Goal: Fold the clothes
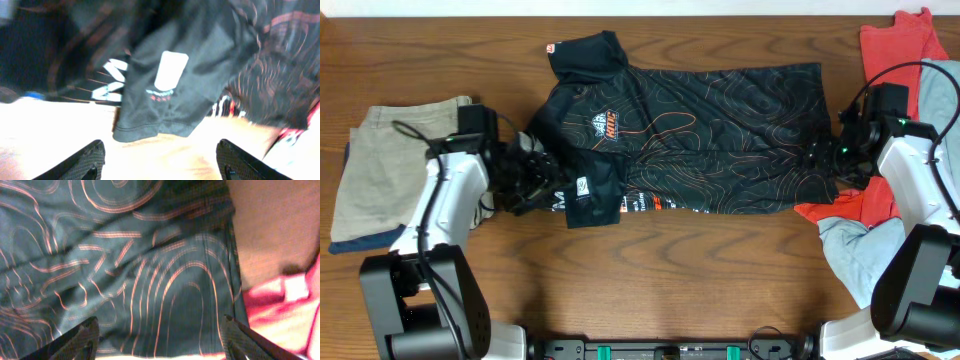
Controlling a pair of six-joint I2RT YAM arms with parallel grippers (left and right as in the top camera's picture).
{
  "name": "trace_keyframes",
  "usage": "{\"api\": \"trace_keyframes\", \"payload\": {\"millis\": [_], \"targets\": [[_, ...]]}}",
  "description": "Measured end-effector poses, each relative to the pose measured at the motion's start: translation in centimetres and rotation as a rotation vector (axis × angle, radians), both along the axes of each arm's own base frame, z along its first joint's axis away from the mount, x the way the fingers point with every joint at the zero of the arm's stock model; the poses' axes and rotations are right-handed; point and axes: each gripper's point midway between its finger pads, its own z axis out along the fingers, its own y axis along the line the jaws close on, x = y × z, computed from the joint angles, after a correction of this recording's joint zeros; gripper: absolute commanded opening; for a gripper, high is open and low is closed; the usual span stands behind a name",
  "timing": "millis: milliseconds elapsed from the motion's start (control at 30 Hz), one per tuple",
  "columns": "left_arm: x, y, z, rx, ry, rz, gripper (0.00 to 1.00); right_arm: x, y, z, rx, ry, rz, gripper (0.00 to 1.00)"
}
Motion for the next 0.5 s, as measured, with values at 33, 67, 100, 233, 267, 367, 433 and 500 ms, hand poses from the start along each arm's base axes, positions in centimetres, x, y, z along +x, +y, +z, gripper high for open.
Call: {"api": "trace_keyframes", "payload": {"millis": [33,67,100,233,267,367,433,500], "targets": [[-0.2,-0.5,-0.1,0.004,-0.005,-0.032,0.75,-0.3,0.1,-0.1,0.003,0.013,0.000,0.76],[-0.4,-1.0,-0.3,0.016,-0.007,-0.063,0.75,-0.5,0.1,-0.1,0.005,0.023,0.000,0.77],[-0.8,-1.4,-0.6,0.031,-0.004,-0.090,0.76,-0.8,0.2,-0.2,0.007,0.032,0.000,0.77],[-2.3,-2.5,-2.1,0.123,0.017,-0.194,0.76,-1.5,0.3,-0.4,0.013,0.060,0.000,0.78],[-2.6,-2.6,-2.4,0.147,0.022,-0.212,0.76,-1.6,0.3,-0.4,0.013,0.064,0.000,0.78],[-3.5,-2.7,-3.7,0.238,0.031,-0.263,0.77,-1.8,0.4,-0.4,0.015,0.072,0.000,0.78],[-3.7,-2.7,-4.4,0.276,0.020,-0.281,0.77,-1.8,0.4,-0.4,0.016,0.075,0.000,0.78],[-3.7,-2.6,-5.1,0.301,0.009,-0.287,0.77,-1.8,0.4,-0.4,0.016,0.075,0.000,0.78]]}}
